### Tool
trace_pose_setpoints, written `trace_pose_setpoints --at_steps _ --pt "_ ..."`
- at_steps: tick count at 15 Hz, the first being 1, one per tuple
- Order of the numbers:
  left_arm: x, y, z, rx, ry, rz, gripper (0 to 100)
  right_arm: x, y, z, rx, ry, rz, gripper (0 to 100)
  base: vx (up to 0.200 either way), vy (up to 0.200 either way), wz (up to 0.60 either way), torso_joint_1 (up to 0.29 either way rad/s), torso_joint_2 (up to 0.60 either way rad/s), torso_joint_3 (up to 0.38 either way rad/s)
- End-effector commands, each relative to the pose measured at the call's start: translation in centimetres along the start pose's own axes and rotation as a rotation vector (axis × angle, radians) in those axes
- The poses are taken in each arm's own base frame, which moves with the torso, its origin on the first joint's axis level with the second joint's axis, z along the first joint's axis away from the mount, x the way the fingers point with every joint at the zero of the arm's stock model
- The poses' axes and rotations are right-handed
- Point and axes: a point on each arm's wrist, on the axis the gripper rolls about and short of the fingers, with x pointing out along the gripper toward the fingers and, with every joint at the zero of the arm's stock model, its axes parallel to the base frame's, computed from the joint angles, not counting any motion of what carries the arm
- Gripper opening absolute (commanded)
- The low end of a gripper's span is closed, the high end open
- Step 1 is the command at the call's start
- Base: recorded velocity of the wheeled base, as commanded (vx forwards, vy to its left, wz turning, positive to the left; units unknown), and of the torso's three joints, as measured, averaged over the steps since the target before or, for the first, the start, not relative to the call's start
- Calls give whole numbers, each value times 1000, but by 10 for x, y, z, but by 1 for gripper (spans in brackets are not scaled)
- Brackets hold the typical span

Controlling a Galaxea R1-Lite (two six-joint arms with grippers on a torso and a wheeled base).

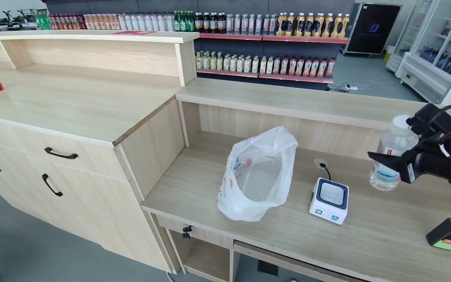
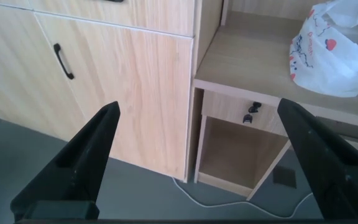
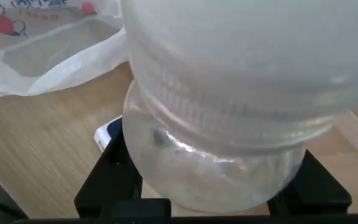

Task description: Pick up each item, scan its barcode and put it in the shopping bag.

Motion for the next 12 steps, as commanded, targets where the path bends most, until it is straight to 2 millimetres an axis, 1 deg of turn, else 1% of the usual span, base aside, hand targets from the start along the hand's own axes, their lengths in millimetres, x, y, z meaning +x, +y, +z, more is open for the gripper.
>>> trace_pose_setpoints --at_steps 1,2,3,4,6,8,12 --pt "0 0 0 0 -1 0 100 30 5 -13 -19 24 82 0 0 0 0 0 0 0" --pt "0 0 0 0 -1 0 100 42 5 -19 -79 22 91 0 0 0 0 0 0 0" --pt "0 0 0 0 -1 0 100 49 5 -23 -129 11 86 0 0 0 0 0 0 0" --pt "0 0 0 0 -1 0 100 54 4 -24 -167 -11 74 0 0 0 0 0 0 0" --pt "0 0 0 0 -1 0 100 66 8 -24 -215 -81 93 0 0 0 0 0 0 0" --pt "0 0 0 0 -1 0 100 81 6 -27 -292 -135 87 0 0 0 0 0 0 0" --pt "0 0 0 0 -1 0 100 102 8 -37 -396 -207 151 0 0 0 0 0 0 0"
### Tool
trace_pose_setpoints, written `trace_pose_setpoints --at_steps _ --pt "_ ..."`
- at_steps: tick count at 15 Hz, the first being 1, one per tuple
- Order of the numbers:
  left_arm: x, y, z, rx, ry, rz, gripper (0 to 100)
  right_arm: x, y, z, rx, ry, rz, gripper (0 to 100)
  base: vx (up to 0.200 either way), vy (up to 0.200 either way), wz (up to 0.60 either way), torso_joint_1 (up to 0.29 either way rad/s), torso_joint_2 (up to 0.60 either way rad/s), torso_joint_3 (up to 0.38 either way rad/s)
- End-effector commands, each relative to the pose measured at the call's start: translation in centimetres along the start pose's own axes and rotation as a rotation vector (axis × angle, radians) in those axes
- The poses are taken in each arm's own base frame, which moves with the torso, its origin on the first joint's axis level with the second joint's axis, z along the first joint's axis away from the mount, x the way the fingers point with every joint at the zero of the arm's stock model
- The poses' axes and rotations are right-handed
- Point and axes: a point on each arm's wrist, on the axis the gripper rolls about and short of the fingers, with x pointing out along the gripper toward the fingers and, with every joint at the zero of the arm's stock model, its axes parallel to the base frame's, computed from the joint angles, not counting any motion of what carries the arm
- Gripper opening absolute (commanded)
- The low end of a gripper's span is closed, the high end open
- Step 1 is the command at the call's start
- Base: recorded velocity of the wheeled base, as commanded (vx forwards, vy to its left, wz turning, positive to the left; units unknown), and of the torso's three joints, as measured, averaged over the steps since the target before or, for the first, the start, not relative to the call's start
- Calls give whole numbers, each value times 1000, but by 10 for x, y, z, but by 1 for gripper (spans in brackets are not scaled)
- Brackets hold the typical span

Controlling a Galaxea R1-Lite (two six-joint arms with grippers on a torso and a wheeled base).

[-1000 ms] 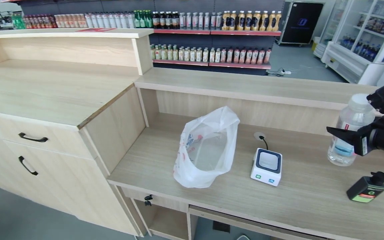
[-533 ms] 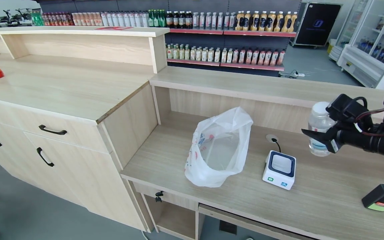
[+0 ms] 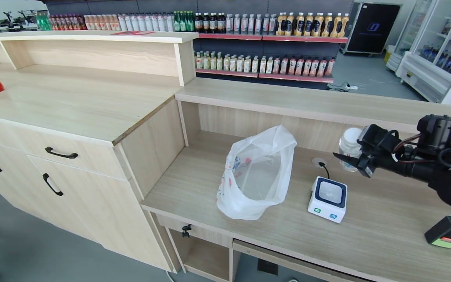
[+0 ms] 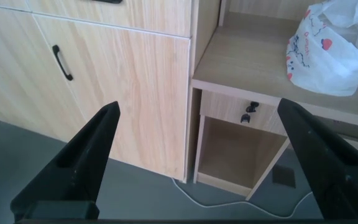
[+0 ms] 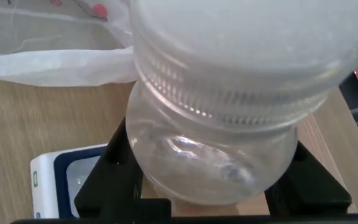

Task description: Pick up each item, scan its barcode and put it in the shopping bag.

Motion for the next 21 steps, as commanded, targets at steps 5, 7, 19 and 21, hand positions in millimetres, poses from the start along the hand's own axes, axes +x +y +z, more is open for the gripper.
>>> trace_pose_setpoints --at_steps 5,7,19,21 --pt "0 0 0 0 -1 0 100 35 9 -19 -104 -107 62 0 0 0 0 0 0 0" --pt "0 0 0 0 -1 0 100 41 15 -20 -128 -138 85 0 0 0 0 0 0 0" --pt "0 0 0 0 -1 0 100 53 28 -33 -213 -204 154 0 0 0 0 0 0 0" --pt "0 0 0 0 -1 0 100 53 27 -36 -211 -198 151 0 0 0 0 0 0 0"
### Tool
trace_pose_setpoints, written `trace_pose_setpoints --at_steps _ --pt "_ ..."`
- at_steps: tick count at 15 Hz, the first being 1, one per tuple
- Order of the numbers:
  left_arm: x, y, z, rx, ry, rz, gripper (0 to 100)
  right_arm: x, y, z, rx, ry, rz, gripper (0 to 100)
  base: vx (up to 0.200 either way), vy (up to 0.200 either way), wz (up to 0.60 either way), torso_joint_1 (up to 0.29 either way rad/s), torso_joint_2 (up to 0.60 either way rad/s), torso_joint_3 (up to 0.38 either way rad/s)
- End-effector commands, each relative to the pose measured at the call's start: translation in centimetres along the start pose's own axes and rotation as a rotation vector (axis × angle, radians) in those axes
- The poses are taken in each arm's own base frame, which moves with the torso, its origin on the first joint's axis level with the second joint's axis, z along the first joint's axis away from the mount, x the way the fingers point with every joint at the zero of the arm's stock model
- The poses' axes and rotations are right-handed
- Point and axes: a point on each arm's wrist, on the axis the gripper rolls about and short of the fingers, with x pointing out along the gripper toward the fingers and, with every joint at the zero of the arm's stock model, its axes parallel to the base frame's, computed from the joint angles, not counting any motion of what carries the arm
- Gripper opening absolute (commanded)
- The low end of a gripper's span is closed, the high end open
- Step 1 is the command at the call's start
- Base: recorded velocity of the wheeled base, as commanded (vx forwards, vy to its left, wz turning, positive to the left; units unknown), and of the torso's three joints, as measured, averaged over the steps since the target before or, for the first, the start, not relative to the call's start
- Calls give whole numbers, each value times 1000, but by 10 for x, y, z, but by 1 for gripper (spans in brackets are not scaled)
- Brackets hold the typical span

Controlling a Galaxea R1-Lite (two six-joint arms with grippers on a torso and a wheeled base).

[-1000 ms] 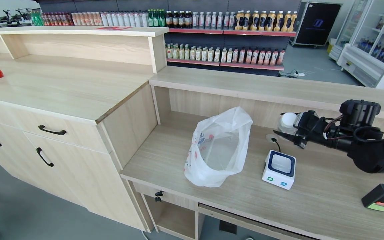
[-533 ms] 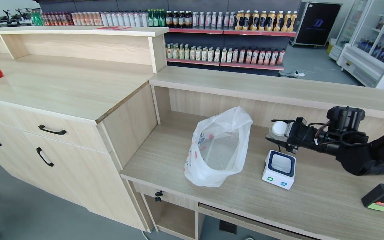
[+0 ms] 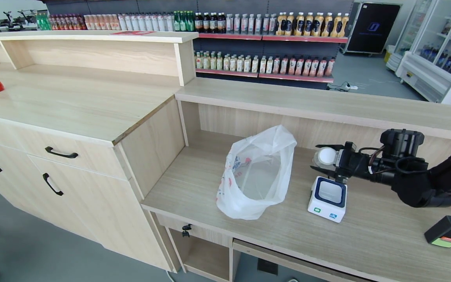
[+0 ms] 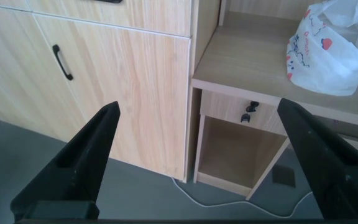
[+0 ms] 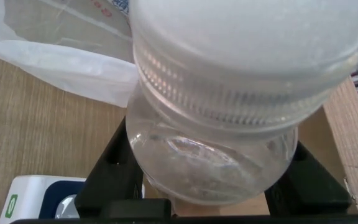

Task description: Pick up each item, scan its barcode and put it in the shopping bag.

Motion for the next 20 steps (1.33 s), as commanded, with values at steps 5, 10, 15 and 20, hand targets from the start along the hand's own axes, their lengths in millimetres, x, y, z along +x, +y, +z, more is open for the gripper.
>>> trace_pose_setpoints --at_steps 5,10,15,20 --pt "0 0 0 0 -1 0 100 -5 1 -11 4 26 -4 0 0 0 0 0 0 0" --pt "0 0 0 0 -1 0 100 -6 5 -11 -1 30 9 0 0 0 0 0 0 0" --pt "0 0 0 0 -1 0 100 -6 8 -11 2 33 19 0 0 0 0 0 0 0" --pt "0 0 0 0 -1 0 100 -6 8 -11 5 34 21 0 0 0 0 0 0 0"
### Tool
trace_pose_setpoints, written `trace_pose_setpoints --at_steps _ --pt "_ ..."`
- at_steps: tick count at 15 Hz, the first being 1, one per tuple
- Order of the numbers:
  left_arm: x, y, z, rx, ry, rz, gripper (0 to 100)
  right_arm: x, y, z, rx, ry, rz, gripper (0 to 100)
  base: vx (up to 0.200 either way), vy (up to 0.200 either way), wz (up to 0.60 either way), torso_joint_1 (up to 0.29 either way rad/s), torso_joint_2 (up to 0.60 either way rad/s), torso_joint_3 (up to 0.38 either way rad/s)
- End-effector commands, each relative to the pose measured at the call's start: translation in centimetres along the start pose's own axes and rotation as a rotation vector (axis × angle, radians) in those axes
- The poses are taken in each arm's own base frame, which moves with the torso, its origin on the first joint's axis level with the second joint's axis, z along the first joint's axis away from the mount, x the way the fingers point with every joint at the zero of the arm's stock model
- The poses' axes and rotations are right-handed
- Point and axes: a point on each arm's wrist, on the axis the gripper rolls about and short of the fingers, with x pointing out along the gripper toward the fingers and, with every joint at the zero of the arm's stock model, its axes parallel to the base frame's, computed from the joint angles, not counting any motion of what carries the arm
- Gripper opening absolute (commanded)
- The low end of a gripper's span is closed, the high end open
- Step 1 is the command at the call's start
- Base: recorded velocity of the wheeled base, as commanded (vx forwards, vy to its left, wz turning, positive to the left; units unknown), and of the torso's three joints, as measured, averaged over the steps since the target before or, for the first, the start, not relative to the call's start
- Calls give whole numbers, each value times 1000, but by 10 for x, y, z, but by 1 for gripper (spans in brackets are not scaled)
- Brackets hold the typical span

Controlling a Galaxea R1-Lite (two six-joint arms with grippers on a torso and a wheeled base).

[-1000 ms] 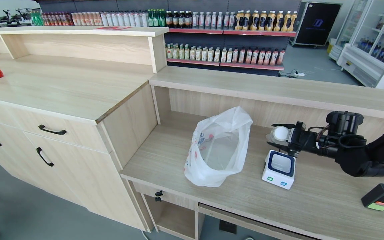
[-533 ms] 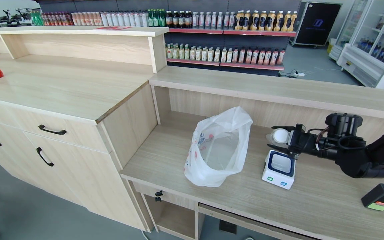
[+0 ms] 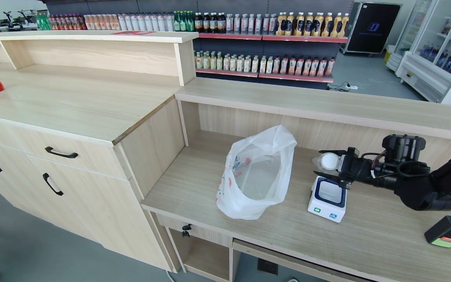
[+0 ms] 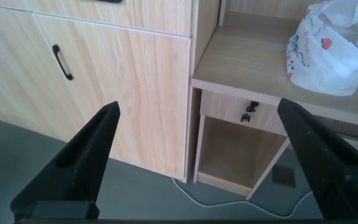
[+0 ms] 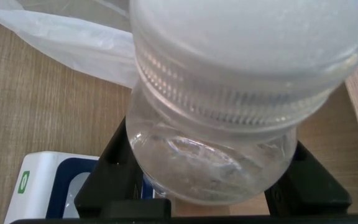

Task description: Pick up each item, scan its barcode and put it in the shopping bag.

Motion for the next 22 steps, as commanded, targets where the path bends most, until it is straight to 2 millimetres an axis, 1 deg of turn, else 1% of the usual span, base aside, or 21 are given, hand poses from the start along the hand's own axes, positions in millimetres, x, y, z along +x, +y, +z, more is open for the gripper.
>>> trace_pose_setpoints --at_steps 1,2,3,4,6,7,8,9,10,11,12,13,16,18,20,21,22 --pt "0 0 0 0 -1 0 100 -1 -2 2 0 -2 -3 0 0 0 0 0 0 0" --pt "0 0 0 0 -1 0 100 -2 -4 4 1 -1 -6 0 0 0 0 0 0 0" --pt "0 0 0 0 -1 0 100 -10 -13 13 20 0 -11 0 0 0 0 0 0 0" --pt "0 0 0 0 -1 0 100 -42 -30 39 151 30 -5 0 0 0 0 0 0 0" --pt "0 0 0 0 -1 0 100 -107 -47 89 440 124 -44 0 0 0 0 0 0 0" --pt "0 0 0 -2 -1 0 100 -138 -51 108 572 166 -103 0 0 0 0 0 0 0" --pt "0 0 0 0 -1 0 100 -140 -52 109 580 169 -107 0 0 0 0 0 0 0" --pt "0 0 0 0 -1 0 100 -179 -51 124 745 236 -227 0 0 0 0 0 0 0" --pt "0 0 0 -2 -1 0 100 -194 -46 128 802 267 -288 0 0 0 0 0 0 0" --pt "0 0 0 0 -1 0 100 -204 -39 128 823 304 -331 0 0 0 0 0 0 0" --pt "0 0 0 0 -1 0 100 -212 -31 129 844 344 -369 0 0 0 0 0 0 0" --pt "0 0 0 0 -1 0 100 -215 -26 130 870 371 -396 0 0 0 0 0 0 0" --pt "0 0 0 0 -1 0 100 -220 -25 137 892 365 -430 0 0 0 0 0 0 0" --pt "0 0 0 0 -1 0 100 -219 -25 138 917 356 -432 0 0 0 0 0 0 0" --pt "0 0 0 0 -1 0 100 -213 -27 142 933 307 -429 0 0 0 600 2 5 5" --pt "0 0 0 -2 -1 0 100 -207 -29 144 935 287 -453 0 0 0 600 -12 2 7" --pt "0 0 0 0 -1 0 100 -196 -33 148 955 259 -491 0 0 0 600 2 2 7"
